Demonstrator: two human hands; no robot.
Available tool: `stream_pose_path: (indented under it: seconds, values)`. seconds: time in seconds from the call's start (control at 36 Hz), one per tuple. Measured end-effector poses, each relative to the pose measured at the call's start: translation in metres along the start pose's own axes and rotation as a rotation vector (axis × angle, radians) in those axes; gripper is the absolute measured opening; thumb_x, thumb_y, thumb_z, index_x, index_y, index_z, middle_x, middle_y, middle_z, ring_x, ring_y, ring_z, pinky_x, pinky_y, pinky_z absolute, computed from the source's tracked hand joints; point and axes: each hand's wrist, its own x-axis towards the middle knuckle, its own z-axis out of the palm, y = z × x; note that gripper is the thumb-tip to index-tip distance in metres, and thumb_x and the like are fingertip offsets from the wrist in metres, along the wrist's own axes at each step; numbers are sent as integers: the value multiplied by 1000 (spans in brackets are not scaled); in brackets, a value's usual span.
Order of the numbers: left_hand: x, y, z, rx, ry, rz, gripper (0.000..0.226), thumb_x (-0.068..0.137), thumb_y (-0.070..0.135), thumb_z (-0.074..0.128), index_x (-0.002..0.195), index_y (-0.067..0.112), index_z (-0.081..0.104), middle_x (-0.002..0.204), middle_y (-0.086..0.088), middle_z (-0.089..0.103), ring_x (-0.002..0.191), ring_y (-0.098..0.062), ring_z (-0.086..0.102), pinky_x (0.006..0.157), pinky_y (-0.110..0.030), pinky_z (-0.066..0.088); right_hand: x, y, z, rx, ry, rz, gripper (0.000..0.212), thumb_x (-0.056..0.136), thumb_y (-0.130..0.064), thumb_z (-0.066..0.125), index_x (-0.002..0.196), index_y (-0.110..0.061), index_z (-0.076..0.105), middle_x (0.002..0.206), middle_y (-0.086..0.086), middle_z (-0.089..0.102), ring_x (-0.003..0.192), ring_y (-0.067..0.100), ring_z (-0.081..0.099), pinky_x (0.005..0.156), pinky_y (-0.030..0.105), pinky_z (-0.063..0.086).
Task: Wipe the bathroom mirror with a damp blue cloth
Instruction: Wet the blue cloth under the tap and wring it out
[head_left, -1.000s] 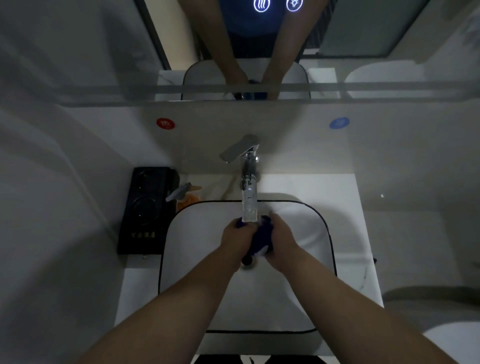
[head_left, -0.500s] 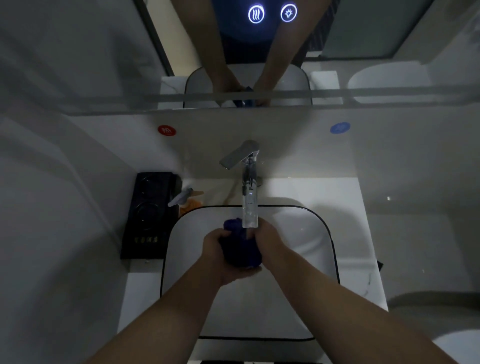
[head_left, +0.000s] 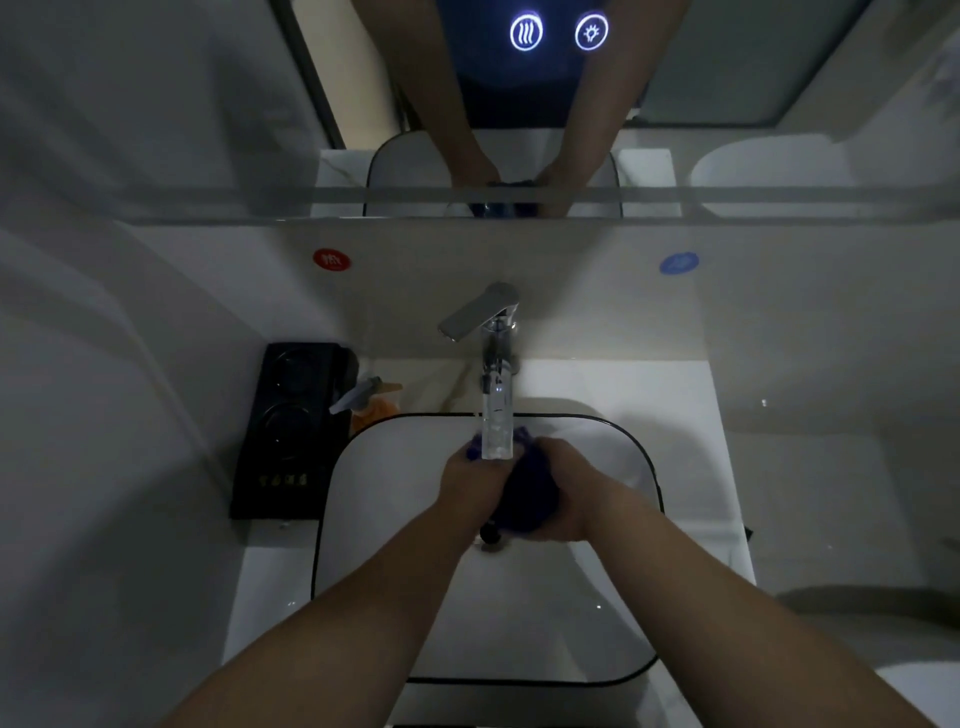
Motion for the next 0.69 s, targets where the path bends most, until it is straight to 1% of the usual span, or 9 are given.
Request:
stream_pose_path:
  seconds: [0.11,0.17,0.25,0.31,0.36,0.44,0.53,0.61,0.69]
  values:
    - [-4,6,-9,50,9,-17,50,69,59,89,97,21,74,71,2,77,58,-12,72,49,-25,53,9,0,25,-11,180,-155,37,97,-35,62,116,-3,67,89,20,65,74,31,60,70,37,47]
    - [-7,8,-17,-48,-42,-193,59,75,69,82,107,20,78,94,-8,81,79,-22,76,60,-35,61,10,1,34,-189,348,-250,29,101,-31,60,112,-6,70,93,19,68,77,34,64,72,43,52]
    - [-8,9,-33,-155,-184,-385,73,82,85,64,114,22,82,114,-16,80,111,-37,74,92,-55,63,12,9,44,-422,493,-429,9,92,-18,70,92,-26,75,96,7,80,93,33,76,88,49,64]
    - [-6,10,-44,-189,-165,-413,59,99,62,62,125,12,78,110,-21,79,107,-36,75,89,-44,65,13,18,48,-520,478,-478,20,88,-17,66,93,-35,73,90,-1,78,90,27,76,85,49,67]
    - [-3,8,-53,-264,-137,-422,43,105,36,61,132,5,72,110,-24,78,100,-39,77,81,-45,66,15,25,52,-625,456,-513,27,93,-24,57,114,-32,73,103,3,77,95,27,75,88,49,66]
    - [-5,7,-56,-411,-173,-444,41,101,32,65,132,5,67,121,-27,75,109,-44,76,96,-58,61,17,26,54,-535,476,-525,25,96,-24,58,117,-23,70,111,11,77,99,29,74,93,50,64]
    - [-11,6,-44,-442,-175,-389,41,98,26,65,134,8,67,132,-25,70,121,-42,67,106,-52,55,18,24,49,-311,392,-427,17,105,-25,55,109,-19,70,118,23,74,103,40,71,93,53,58]
    - [-21,1,-31,-441,-131,-307,35,101,18,57,133,12,69,132,-26,69,110,-40,68,82,-46,60,12,20,40,-190,221,-307,33,101,-33,59,120,-9,70,123,24,71,111,45,66,98,55,50]
    - [-30,-5,-32,-460,-131,-231,36,100,10,54,132,17,69,126,-25,72,111,-42,69,72,-44,61,3,7,41,-148,240,-182,35,104,-39,51,111,-11,71,102,16,77,92,35,74,85,44,60]
